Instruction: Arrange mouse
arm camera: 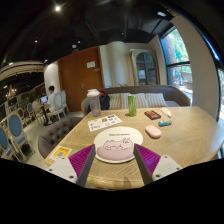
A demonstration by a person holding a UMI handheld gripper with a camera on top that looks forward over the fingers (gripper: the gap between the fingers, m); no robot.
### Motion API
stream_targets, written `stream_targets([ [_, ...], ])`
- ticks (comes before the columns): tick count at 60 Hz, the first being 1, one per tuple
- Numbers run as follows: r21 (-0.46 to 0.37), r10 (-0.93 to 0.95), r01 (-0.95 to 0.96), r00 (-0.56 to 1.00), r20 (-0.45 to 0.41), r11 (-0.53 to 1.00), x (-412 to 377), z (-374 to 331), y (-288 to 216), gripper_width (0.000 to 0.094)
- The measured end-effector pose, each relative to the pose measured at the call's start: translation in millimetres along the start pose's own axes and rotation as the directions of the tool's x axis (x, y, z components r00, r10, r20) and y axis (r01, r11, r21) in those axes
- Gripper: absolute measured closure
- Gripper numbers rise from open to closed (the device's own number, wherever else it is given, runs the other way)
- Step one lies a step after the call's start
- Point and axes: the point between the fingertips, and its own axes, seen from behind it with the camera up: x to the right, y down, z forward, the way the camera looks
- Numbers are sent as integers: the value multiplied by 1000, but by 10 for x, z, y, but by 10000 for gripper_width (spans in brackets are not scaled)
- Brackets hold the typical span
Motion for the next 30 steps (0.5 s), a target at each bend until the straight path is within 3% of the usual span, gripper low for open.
stream_targets([
  [10,-14,-22,21,999,-49,1000,178,141,69,143],
  [30,-122,-141,111,951,-275,986,1786,840,194,145],
])
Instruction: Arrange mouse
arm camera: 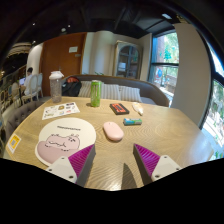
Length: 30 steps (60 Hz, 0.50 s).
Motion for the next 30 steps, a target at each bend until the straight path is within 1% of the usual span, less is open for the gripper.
stream_targets([
  [4,-30,6,-6,1000,2,1000,65,237,46,149],
  [8,-67,20,-17,999,42,998,34,458,96,151],
  [14,-129,46,-36,996,79,991,-17,691,159,166],
  [23,-158,88,-74,992,85,985,-15,876,107,168],
  [26,-165,95,-82,993,72,983,51,938,76,170],
  [30,-159,98,-87,993,68,984,84,1073,18,172],
])
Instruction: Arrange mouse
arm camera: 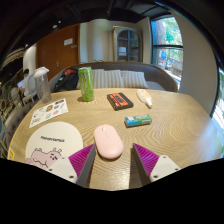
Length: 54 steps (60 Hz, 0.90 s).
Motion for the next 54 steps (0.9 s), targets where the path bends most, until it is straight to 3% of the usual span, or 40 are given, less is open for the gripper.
stream_targets([
  [13,0,8,-8,1000,6,1000,63,300,-217,219],
  [22,8,35,-35,999,-25,999,73,386,-271,408],
  [34,-17,99,-100,993,-64,995,31,284,-236,533],
  [44,141,65,-66,998,15,988,-625,-326,-646,542],
  [54,111,26,-33,998,65,993,-1477,-479,-513,543],
])
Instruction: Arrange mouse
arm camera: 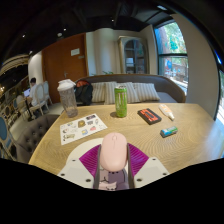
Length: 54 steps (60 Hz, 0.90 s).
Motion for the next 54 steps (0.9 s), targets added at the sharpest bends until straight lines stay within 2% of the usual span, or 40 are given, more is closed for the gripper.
stream_targets([
  [17,-161,-1,-3,1000,-25,987,-310,302,668,530],
  [19,-133,-10,6,1000,-25,991,-300,326,624,524],
  [25,-150,-41,36,999,-28,988,-276,306,655,460],
  [28,-161,-44,44,999,3,986,-318,279,668,417],
  [30,-160,-47,53,998,40,986,-369,263,660,364],
  [31,-155,-48,57,997,60,986,-395,245,651,305],
  [34,-131,-51,66,993,109,989,-451,149,609,40],
  [35,-119,-53,67,992,117,991,-445,107,587,88],
  [37,-94,-62,74,990,124,993,-436,10,534,108],
  [42,-39,-84,90,989,119,995,-305,-275,453,94],
  [54,10,-44,42,985,165,999,-68,-1102,540,95],
])
